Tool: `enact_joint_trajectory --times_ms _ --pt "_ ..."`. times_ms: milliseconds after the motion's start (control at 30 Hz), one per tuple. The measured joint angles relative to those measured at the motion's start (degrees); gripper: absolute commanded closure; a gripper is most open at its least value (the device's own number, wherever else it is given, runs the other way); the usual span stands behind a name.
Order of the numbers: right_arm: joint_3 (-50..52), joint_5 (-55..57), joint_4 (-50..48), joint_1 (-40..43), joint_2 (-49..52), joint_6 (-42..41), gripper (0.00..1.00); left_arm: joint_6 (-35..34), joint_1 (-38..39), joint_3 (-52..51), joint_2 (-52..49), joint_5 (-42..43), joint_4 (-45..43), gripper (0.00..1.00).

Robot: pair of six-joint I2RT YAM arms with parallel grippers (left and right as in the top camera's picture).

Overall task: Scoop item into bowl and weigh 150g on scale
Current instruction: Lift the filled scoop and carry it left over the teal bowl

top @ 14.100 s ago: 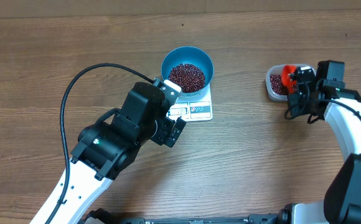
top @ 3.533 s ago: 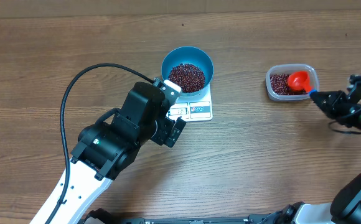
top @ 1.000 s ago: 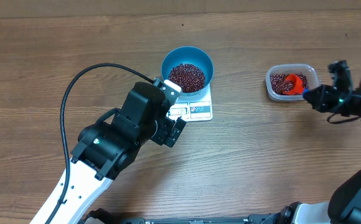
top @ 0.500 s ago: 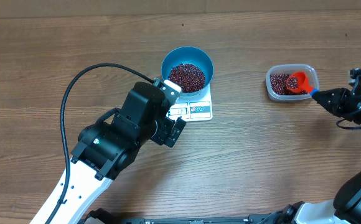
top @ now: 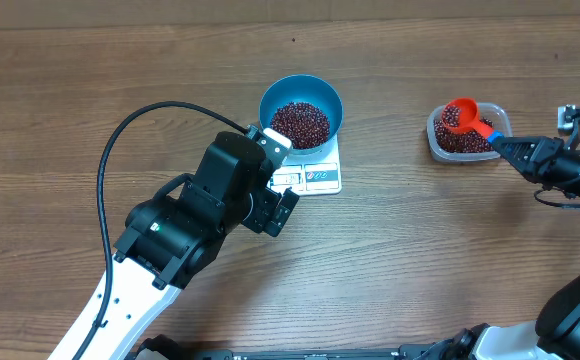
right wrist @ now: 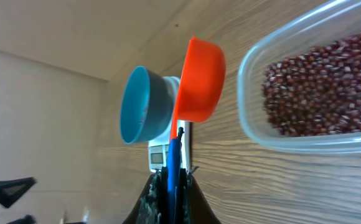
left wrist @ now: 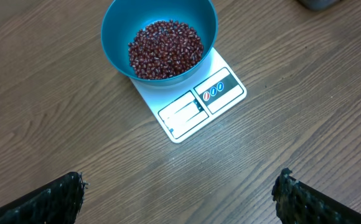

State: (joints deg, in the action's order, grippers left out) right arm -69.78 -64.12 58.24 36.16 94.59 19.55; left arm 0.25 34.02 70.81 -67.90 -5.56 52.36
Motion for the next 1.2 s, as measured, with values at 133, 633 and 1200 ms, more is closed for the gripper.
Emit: enact_joint_trajectory --times_ms 133,633,1200 --pt "0.0 -2.1 0.8 -1.5 0.0 0.6 0.96 0.0 0.0 0.0 0.0 0.0 0.0 0.01" --pt "0.0 -3.7 -9.2 -20.2 0.0 -4.3 0.96 0.0 0.0 0.0 0.0 0.0 0.0 0.00" --pt "0.0 10.9 -31.6 -36.4 0.0 -13.3 0.96 0.0 0.0 0.0 0.0 0.0 0.0 0.01"
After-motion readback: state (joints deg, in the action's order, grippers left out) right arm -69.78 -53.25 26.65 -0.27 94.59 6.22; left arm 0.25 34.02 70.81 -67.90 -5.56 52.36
